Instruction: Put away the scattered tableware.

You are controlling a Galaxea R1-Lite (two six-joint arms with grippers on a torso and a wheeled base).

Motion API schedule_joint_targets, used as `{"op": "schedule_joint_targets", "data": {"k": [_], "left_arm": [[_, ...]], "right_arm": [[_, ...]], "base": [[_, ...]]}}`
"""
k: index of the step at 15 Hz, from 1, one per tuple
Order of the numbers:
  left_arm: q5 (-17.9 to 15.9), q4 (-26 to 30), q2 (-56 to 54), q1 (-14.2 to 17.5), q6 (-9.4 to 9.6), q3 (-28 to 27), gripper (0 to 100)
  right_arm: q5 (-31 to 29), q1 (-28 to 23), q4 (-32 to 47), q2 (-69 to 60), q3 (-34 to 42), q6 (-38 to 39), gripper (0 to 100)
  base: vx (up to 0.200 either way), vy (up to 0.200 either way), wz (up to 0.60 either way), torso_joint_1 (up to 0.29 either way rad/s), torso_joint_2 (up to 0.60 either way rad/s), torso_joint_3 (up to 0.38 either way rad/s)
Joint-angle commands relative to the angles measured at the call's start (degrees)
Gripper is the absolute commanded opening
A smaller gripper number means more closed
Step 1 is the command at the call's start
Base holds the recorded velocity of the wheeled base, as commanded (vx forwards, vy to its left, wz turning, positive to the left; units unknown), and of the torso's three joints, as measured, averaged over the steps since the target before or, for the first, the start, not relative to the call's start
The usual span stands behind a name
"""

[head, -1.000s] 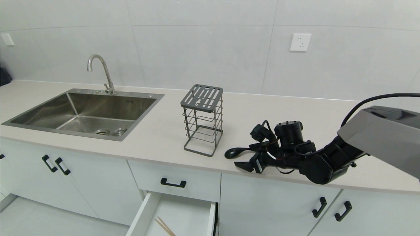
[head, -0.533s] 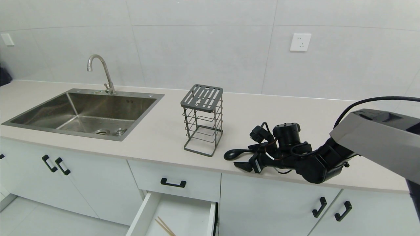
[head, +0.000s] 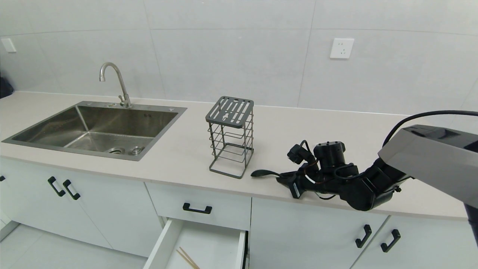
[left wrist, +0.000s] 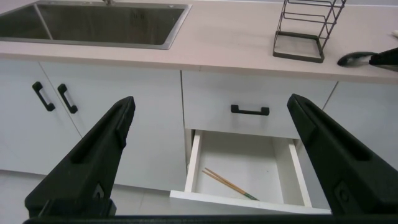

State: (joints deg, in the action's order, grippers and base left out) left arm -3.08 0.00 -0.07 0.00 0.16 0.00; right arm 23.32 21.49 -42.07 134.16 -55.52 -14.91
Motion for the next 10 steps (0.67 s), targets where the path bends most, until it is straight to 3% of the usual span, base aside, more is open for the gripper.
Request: {"op": "schedule_joint_targets", "data": {"k": [1, 7, 10], "left_arm": [[0.0, 0.0, 0.1, 0.0, 0.02, 0.0, 100], [0.0, 0.0, 0.1, 0.0, 0.02, 0.0, 100], [0.0, 0.0, 0.1, 0.0, 0.02, 0.0, 100]], "right_arm": [[0.0, -0.6, -1.5, -0.7, 3.7, 0.0, 0], [-0.4, -1.5, -2.5, -4.9, 6.9, 0.0, 0], [-4.5, -1.5, -2.8, -7.9, 8.1, 0.2, 0]], "base": [[0.000, 0.000, 0.00, 0.000, 0.00, 0.000], [0.000, 0.000, 0.00, 0.000, 0.00, 0.000], [0.000, 0.000, 0.00, 0.000, 0.00, 0.000]]}}
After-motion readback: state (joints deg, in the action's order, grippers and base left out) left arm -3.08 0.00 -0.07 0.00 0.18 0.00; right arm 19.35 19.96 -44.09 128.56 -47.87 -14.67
